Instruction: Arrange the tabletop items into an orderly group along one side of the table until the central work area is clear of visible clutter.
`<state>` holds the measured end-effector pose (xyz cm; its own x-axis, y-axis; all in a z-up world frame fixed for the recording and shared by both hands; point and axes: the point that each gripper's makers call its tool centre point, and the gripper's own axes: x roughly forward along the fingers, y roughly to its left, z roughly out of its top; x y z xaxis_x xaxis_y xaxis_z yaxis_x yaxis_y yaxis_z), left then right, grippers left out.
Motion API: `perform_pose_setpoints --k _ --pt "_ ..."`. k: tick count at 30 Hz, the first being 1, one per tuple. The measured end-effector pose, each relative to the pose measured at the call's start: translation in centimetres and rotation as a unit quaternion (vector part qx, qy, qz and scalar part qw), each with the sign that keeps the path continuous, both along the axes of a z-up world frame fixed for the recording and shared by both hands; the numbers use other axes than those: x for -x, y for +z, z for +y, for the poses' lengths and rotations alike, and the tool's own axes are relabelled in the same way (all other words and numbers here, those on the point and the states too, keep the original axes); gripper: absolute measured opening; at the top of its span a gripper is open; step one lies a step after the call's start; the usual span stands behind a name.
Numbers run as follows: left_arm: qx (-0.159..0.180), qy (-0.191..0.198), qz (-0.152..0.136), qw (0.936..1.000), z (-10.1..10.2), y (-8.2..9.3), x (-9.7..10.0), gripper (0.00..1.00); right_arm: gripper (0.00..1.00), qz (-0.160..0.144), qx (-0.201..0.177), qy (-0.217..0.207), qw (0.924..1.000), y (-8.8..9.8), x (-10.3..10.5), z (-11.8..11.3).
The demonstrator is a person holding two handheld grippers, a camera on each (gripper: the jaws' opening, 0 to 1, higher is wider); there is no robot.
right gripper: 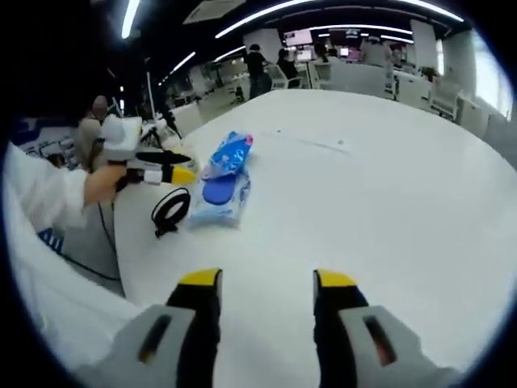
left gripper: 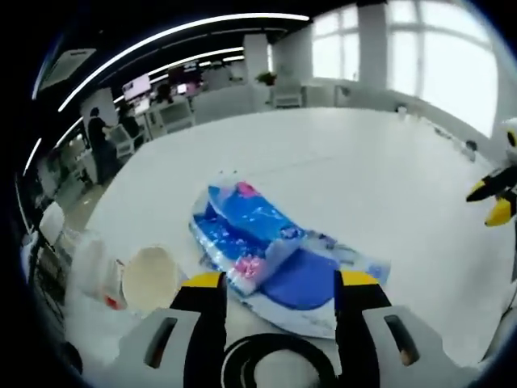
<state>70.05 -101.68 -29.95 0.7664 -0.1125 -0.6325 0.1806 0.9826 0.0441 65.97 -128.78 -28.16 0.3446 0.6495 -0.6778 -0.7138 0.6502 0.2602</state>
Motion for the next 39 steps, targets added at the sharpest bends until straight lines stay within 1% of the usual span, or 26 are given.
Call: perform_pose_setpoints --k 2,5,7,10,11,13,14,18,21,23,24,25,28,30,33,35,36,37,38,39 --pt "-0.003 0.005 0.003 1.0 0.1 -0.3 -0.6 0.46 0.43 0.002 -0.003 -0.002 1.0 0.0 0.0 0.1" --pt "0.005 0.007 -0.002 1.0 -0.3 -0.6 -1.6 0.43 0.43 0.006 -0.006 -0.004 1.0 0.0 0.2 0.1" --pt "0.003 0.003 0.0 1.0 -0.5 -0.9 -2.0 0.4 0.43 0.009 -0.009 -0.006 0.9999 -0.1 0.3 0.1" --pt "-0.01 -0.004 0.0 0.9999 -0.7 -1.5 -2.8 0.34 0.42 0.015 -0.011 -0.014 0.9997 -0.3 0.6 -0.4" --pt "-0.01 -0.003 0.002 0.9999 -0.7 -1.6 -3.0 0.34 0.42 0.018 -0.012 -0.018 0.9996 -0.4 0.7 -0.5" --pt "-0.005 0.002 0.005 1.0 -0.6 -1.9 -3.1 0.33 0.42 0.021 -0.016 -0.028 0.9993 -0.4 0.8 -0.9" --pt "-0.006 0.002 0.005 1.0 -0.6 -2.0 -3.2 0.3 0.42 0.022 -0.017 -0.031 0.9991 -0.4 0.8 -1.0" --pt "-0.023 -0.004 0.009 0.9997 -0.3 -2.5 -3.2 0.15 0.41 0.026 -0.019 -0.042 0.9986 -0.5 1.0 -1.5" --pt "-0.045 -0.013 0.001 0.9989 -0.2 -2.4 -3.5 0.11 0.41 0.03 -0.022 -0.05 0.998 -0.7 1.2 -1.8" --pt "-0.048 -0.014 -0.001 0.9988 -0.2 -2.3 -3.6 0.06 0.41 0.032 -0.025 -0.055 0.9976 -0.7 1.2 -1.9" --pt "-0.05 -0.016 -0.002 0.9986 -0.2 -2.3 -3.7 0.0 0.41 0.034 -0.026 -0.057 0.9975 -0.7 1.3 -1.9" --pt "-0.054 -0.02 -0.004 0.9983 -0.3 -2.3 -3.7 0.0 0.4 0.035 -0.027 -0.058 0.9974 -0.7 1.4 -1.9" --pt "-0.052 -0.024 -0.01 0.9983 -0.7 -2.0 -3.7 0.0 0.4 0.035 -0.027 -0.059 0.9973 -0.7 1.5 -2.0" --pt "-0.057 -0.034 -0.015 0.9977 -1.1 -1.7 -3.6 0.0 0.4 0.035 -0.027 -0.059 0.9973 -0.6 1.6 -2.0" --pt "-0.053 -0.048 -0.024 0.9972 -1.9 -1.1 -3.5 0.0 0.4 0.034 -0.027 -0.057 0.9974 -0.6 1.7 -1.9" --pt "-0.051 -0.066 -0.034 0.9959 -2.8 -0.4 -3.4 0.0 0.4 0.032 -0.028 -0.055 0.9976 -0.4 1.7 -1.7" --pt "-0.047 -0.088 -0.045 0.994 -3.6 0.1 -3.4 0.0 0.4 0.031 -0.029 -0.054 0.9976 -0.3 1.6 -1.6" --pt "-0.047 -0.098 -0.048 0.9929 -3.9 0.3 -3.3 0.0 0.4 0.029 -0.03 -0.053 0.9977 -0.2 1.6 -1.6" --pt "-0.045 -0.126 -0.059 0.9893 -5.0 0.8 -3.1 0.0 0.4 0.028 -0.032 -0.053 0.9977 -0.1 1.5 -1.5" --pt "-0.046 -0.144 -0.066 0.9864 -5.6 1.2 -2.9 0.0 0.4 0.026 -0.032 -0.052 0.9978 0.0 1.4 -1.5"
